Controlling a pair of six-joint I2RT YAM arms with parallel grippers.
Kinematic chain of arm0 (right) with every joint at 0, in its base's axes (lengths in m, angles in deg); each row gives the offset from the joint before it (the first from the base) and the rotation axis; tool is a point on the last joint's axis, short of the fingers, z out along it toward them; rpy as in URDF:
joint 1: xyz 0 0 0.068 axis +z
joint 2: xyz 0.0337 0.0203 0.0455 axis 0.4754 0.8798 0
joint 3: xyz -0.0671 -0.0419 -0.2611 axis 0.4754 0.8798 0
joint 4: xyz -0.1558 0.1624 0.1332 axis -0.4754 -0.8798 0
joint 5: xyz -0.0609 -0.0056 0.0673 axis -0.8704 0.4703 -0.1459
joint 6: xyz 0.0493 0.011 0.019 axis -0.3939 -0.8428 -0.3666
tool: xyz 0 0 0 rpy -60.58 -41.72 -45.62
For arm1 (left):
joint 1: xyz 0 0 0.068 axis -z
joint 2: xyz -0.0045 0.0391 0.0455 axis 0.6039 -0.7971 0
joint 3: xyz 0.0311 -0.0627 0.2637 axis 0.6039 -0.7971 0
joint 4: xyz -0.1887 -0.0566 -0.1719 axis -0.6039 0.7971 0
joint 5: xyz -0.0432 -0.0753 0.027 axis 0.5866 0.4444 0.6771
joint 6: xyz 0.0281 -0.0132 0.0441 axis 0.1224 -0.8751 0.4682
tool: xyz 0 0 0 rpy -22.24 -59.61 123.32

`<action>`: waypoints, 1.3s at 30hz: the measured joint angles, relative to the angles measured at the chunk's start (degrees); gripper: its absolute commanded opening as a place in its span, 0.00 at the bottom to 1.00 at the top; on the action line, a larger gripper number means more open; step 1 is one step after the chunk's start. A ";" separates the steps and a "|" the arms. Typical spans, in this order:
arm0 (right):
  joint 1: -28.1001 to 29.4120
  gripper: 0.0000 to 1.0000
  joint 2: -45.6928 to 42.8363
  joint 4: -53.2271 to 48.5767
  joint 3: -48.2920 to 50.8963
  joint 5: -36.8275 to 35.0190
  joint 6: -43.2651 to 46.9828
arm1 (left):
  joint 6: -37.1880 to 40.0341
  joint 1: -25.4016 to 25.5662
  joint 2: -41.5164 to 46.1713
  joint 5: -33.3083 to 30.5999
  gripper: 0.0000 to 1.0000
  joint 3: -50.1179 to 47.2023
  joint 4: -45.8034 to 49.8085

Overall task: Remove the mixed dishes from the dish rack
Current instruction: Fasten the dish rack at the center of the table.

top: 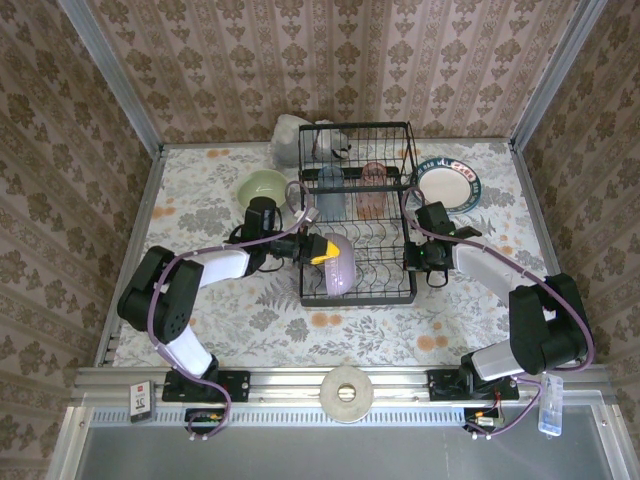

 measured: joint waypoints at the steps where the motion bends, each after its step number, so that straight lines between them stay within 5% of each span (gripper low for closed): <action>1: 0.00 0.00 0.00 0.00 0.00 0.00 0.00 | 1.07 0.00 0.00 0.09 0.00 0.02 0.39; 15: -0.02 0.00 0.48 -0.24 -0.39 0.00 -0.04 | 20.74 1.75 3.91 -1.60 0.00 -2.84 4.20; 22: -0.26 0.00 0.90 -0.20 -0.76 0.07 -0.20 | 23.98 2.32 3.74 -1.92 0.00 -7.48 -7.04; 32: -1.55 0.00 1.11 0.48 -0.92 -1.11 -0.26 | 12.46 3.17 -5.90 -0.33 0.00 -7.45 -31.74; 39: -1.81 0.00 1.11 0.57 -0.90 -2.16 -0.42 | 6.75 3.78 -8.76 -0.39 0.00 -6.40 -37.79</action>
